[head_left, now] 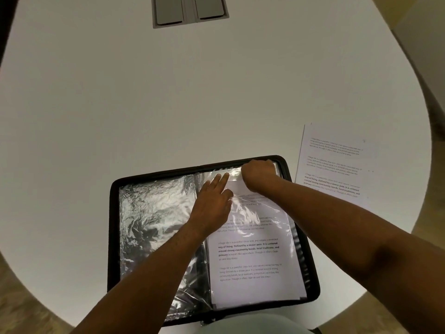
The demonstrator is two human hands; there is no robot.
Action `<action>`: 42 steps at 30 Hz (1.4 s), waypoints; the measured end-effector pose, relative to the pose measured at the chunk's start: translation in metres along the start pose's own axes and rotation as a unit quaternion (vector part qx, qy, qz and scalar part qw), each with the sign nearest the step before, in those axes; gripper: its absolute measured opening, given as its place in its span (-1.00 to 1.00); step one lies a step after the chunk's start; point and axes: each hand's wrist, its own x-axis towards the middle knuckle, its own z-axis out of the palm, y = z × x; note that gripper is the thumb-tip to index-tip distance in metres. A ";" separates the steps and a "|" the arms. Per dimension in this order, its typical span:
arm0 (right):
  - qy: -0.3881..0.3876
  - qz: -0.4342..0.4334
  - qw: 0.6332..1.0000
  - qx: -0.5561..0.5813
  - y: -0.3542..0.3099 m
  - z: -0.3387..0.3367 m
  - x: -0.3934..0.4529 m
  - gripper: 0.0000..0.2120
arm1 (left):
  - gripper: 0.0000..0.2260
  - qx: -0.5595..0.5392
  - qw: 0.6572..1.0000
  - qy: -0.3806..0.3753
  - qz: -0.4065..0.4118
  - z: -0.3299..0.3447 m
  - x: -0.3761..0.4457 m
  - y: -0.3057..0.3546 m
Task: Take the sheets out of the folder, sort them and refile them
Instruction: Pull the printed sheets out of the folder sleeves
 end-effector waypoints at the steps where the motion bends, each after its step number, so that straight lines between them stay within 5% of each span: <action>1: 0.001 -0.005 1.000 0.006 0.002 -0.001 0.000 -0.81 | -0.78 -0.004 1.000 0.007 0.001 0.000 0.001 0.001; 7: 0.027 0.006 0.995 0.094 0.012 -0.040 0.020 -0.76 | -0.85 -0.038 0.997 0.074 0.005 -0.007 0.008 0.008; 15: 0.111 -0.017 0.979 0.171 0.055 -0.178 0.012 -0.75 | -0.85 -0.043 0.989 0.142 -0.010 -0.021 0.012 0.017; 21: 0.232 0.000 0.921 0.312 0.126 -0.237 -0.042 -0.80 | -0.85 -0.053 0.988 0.142 -0.008 -0.018 0.013 0.018; 30: 0.260 0.049 0.872 0.411 0.251 -0.198 -0.083 -0.79 | -0.83 -0.039 0.994 0.099 0.003 -0.014 0.027 0.020; 42: 0.078 0.131 0.937 0.314 0.341 -0.085 -0.050 -0.87 | -0.83 -0.073 0.997 0.022 -0.016 0.004 0.048 0.012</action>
